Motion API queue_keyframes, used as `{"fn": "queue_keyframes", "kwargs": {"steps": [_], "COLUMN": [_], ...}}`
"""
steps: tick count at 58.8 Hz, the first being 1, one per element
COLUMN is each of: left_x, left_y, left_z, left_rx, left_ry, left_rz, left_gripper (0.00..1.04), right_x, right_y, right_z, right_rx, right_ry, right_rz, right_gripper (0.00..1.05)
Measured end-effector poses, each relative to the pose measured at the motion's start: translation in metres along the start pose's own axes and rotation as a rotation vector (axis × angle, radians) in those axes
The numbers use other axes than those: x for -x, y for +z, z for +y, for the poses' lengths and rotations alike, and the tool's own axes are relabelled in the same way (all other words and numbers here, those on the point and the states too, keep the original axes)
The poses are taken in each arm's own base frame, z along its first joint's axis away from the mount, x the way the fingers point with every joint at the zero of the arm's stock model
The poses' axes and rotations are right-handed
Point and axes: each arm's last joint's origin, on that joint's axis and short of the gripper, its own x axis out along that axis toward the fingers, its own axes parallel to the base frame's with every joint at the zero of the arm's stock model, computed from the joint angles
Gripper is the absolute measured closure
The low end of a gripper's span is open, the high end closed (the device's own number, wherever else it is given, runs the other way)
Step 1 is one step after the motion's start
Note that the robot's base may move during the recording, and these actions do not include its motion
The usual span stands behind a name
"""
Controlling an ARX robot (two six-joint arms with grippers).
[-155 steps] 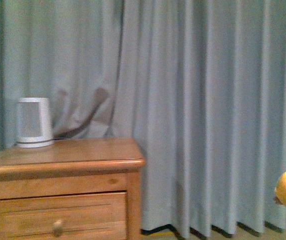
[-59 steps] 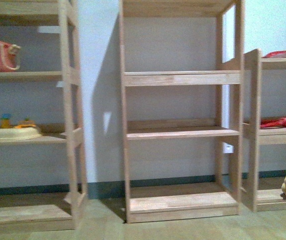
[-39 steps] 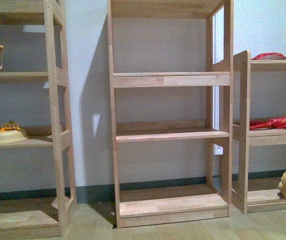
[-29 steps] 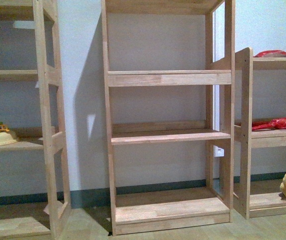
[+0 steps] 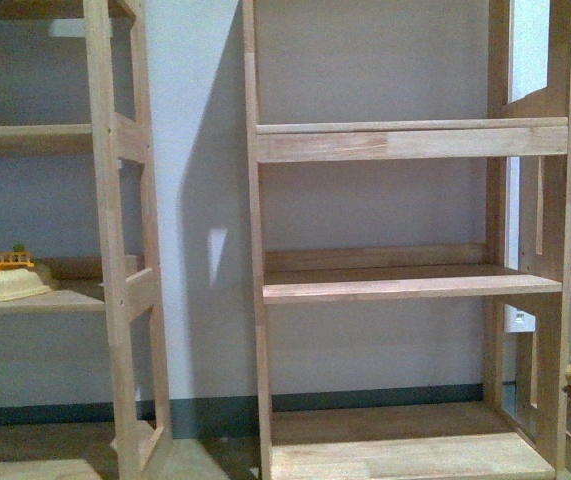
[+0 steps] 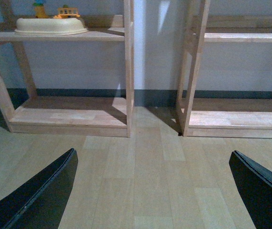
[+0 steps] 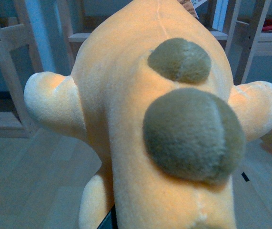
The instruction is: Put away toys
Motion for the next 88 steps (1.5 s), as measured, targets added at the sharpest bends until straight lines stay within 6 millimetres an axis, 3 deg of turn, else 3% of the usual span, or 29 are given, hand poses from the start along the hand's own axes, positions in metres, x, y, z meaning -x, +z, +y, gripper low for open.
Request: {"fn": "queue_keyframes", "kwargs": {"steps": [88], "left_x": [0.0000], "left_y": [0.0000], "left_z": [0.0000], "left_rx": [0.000], "left_ry": [0.001], "left_rz": [0.000], "left_gripper": [0.06], "right_x": [-0.0003], "right_y": [-0.0013], "right_z": [-0.0001], "right_rx": [-0.022], "right_ry": [-0.035], "right_rz": [0.017], "right_gripper": [0.98]}}
